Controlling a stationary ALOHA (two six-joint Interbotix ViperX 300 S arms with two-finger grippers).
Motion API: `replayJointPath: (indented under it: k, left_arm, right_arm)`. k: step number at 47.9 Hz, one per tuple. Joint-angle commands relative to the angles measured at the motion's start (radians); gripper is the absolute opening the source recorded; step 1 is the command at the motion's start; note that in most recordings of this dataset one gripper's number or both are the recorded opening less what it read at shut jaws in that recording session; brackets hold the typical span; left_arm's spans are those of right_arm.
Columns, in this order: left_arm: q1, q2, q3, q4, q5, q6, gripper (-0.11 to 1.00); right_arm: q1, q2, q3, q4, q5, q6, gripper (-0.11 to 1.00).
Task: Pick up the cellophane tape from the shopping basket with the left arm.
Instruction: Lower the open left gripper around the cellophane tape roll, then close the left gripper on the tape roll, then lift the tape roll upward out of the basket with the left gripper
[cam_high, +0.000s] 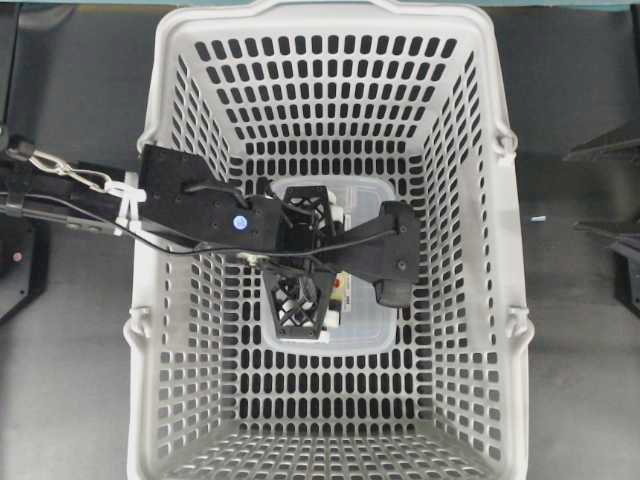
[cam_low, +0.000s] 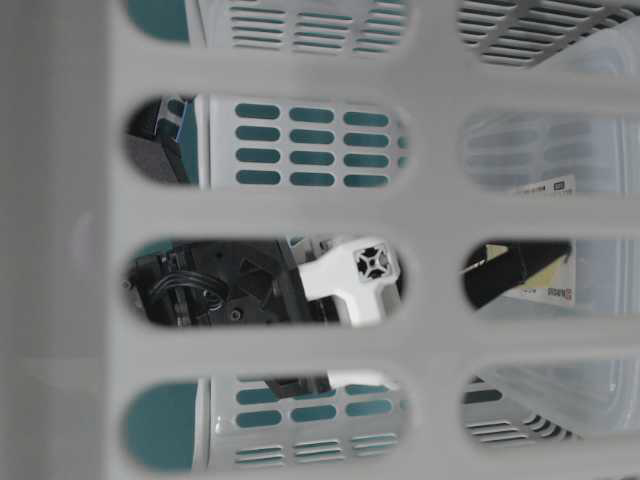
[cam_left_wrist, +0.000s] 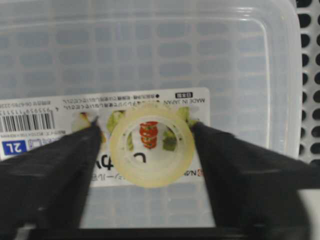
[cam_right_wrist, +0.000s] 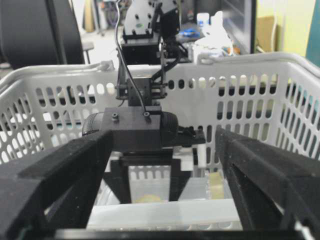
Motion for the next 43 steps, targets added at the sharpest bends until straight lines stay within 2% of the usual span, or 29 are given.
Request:
replayJointPath:
  k: [1,3,4,16,30,37,43]
  left_arm:
    - [0.002,-0.009,-0.006,0.003,-0.002,0.002,0.60]
    - [-0.002,-0.009,-0.009,0.002,0.000,0.002,0.50]
    - [-0.002,-0.011,-0.012,0.003,0.002,0.002,0.49]
    - [-0.002,-0.077,-0.077,0.003,0.067,-0.003,0.50]
    - [-0.008,-0.144,-0.310,0.003,0.341,-0.009,0.50]
    - [-0.012,-0.147,-0.400,0.003,0.419,-0.009,0.50]
    - [-0.014,-0.141,-0.437,0.003,0.454,-0.008,0.50]
  right_arm:
    - [0.002,0.006,-0.008,0.003,-0.005,0.002,0.79]
    - [0.002,0.008,-0.006,0.002,-0.005,0.002,0.79]
    - [0.002,0.006,-0.006,0.003,-0.005,0.002,0.79]
    - [0.003,0.006,-0.006,0.002,-0.005,0.003,0.79]
    - [0.003,0.003,-0.006,0.002,-0.005,0.003,0.79]
    - [0.002,0.003,-0.005,0.002,-0.005,0.003,0.79]
    - [0.002,0.002,-0.005,0.003,-0.005,0.003,0.79]
